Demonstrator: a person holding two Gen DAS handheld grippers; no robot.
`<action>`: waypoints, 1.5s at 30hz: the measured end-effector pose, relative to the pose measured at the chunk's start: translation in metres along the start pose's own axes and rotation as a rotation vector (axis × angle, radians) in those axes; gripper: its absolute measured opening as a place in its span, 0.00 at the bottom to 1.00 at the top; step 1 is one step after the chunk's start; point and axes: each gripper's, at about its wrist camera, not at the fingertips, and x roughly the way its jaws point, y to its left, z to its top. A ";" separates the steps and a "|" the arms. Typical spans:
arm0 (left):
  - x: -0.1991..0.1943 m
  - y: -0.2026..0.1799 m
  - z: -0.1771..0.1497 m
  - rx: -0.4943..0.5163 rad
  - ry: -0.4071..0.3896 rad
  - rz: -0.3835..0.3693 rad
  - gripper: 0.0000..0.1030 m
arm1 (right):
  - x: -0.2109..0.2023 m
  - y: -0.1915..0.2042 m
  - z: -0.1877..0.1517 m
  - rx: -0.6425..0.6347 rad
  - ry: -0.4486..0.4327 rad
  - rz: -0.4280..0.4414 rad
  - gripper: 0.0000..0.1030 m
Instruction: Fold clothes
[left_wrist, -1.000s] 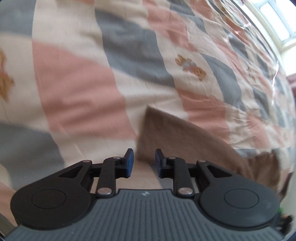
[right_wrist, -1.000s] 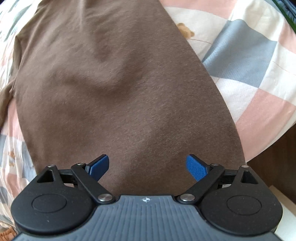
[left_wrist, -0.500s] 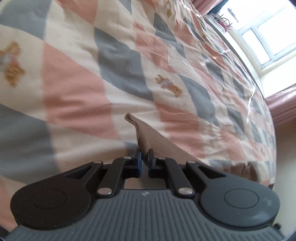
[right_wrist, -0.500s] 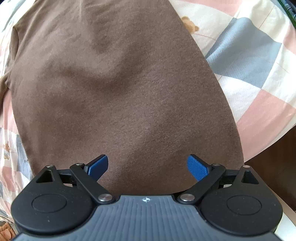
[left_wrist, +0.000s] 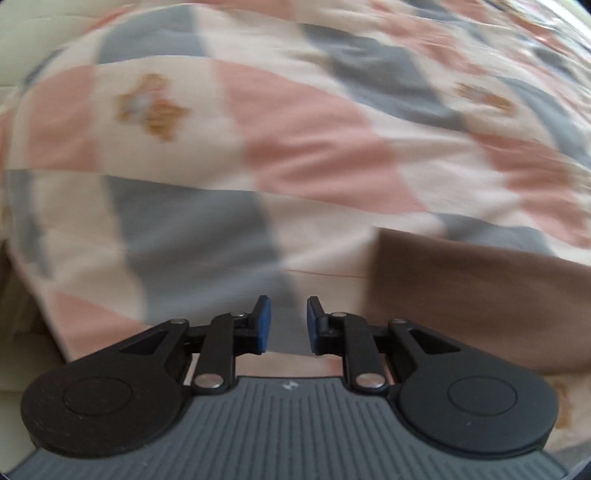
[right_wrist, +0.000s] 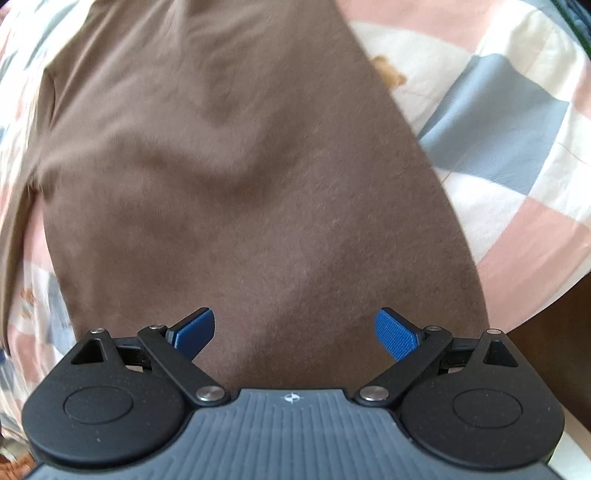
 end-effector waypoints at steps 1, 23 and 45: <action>-0.008 0.000 -0.001 -0.004 -0.007 -0.003 0.16 | 0.001 -0.005 -0.002 0.008 -0.006 0.003 0.93; -0.219 -0.440 -0.202 0.509 0.003 -0.813 0.28 | -0.132 -0.141 0.162 -0.448 -0.492 -0.020 0.34; -0.189 -0.485 -0.178 0.283 0.100 -0.643 0.32 | -0.108 -0.105 0.399 -0.402 -0.806 0.049 0.02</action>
